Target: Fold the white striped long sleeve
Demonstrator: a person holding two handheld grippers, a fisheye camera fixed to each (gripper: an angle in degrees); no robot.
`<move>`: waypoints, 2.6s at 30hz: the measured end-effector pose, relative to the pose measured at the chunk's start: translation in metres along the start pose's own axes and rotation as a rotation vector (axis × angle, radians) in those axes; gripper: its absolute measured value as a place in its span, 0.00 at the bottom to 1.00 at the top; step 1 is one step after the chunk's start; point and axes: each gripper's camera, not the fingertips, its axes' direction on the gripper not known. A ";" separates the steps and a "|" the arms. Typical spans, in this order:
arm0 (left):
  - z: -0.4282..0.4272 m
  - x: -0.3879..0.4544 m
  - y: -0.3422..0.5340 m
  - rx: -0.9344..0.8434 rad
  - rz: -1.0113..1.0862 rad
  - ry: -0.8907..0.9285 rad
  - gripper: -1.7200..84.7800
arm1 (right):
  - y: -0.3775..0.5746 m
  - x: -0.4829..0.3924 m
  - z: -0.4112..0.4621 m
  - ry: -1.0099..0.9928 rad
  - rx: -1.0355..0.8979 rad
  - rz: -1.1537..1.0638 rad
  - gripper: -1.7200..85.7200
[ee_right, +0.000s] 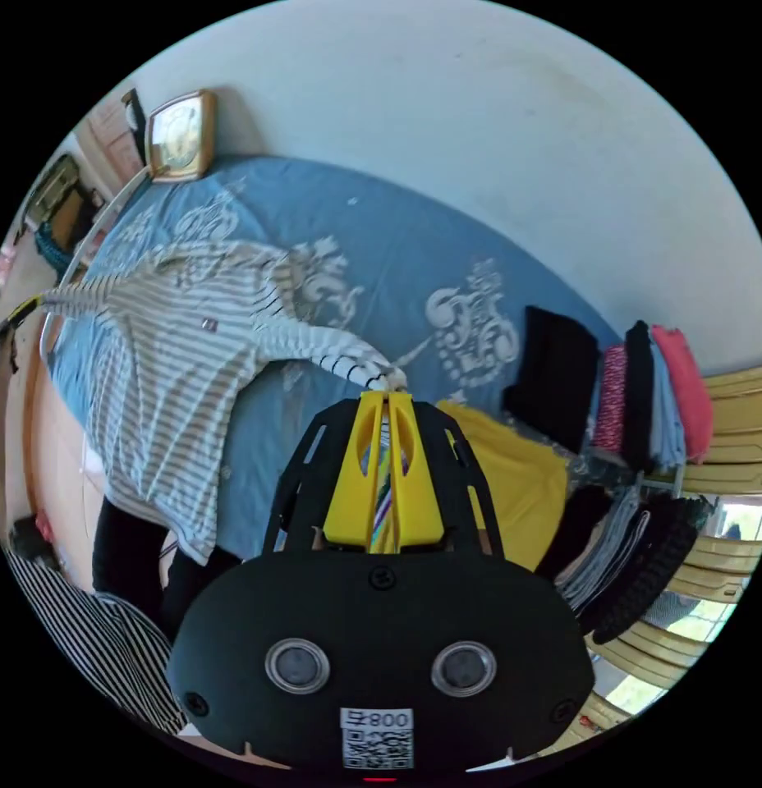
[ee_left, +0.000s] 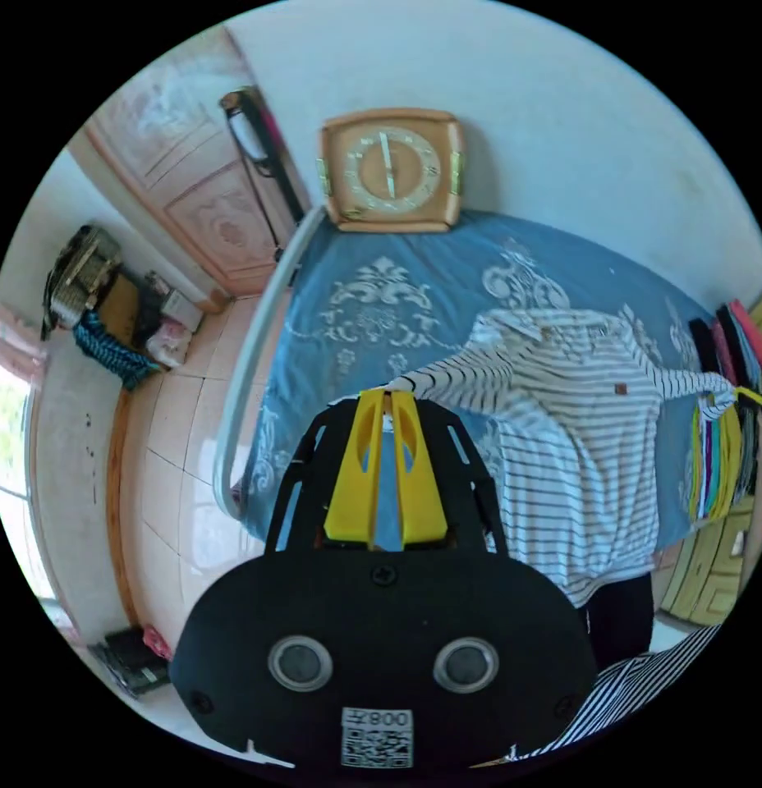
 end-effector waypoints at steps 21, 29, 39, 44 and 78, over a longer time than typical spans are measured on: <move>0.208 -0.038 0.306 -0.394 -0.173 0.678 0.13 | 0.271 -0.167 0.227 -0.828 -0.343 0.182 0.11; 0.236 -0.051 0.330 -0.442 -0.134 0.638 0.04 | 0.306 -0.196 0.242 -0.887 -0.315 0.191 0.12; 0.205 -0.089 0.364 -0.285 -0.180 0.816 0.03 | 0.337 -0.228 0.272 -0.939 -0.360 0.192 0.07; 0.175 -0.113 0.378 -0.149 -0.199 0.938 0.02 | 0.337 -0.219 0.244 -1.055 -0.284 0.141 0.04; 0.256 -0.057 0.225 -0.100 -0.144 0.784 0.09 | 0.137 -0.224 0.199 -0.747 -0.080 0.102 0.06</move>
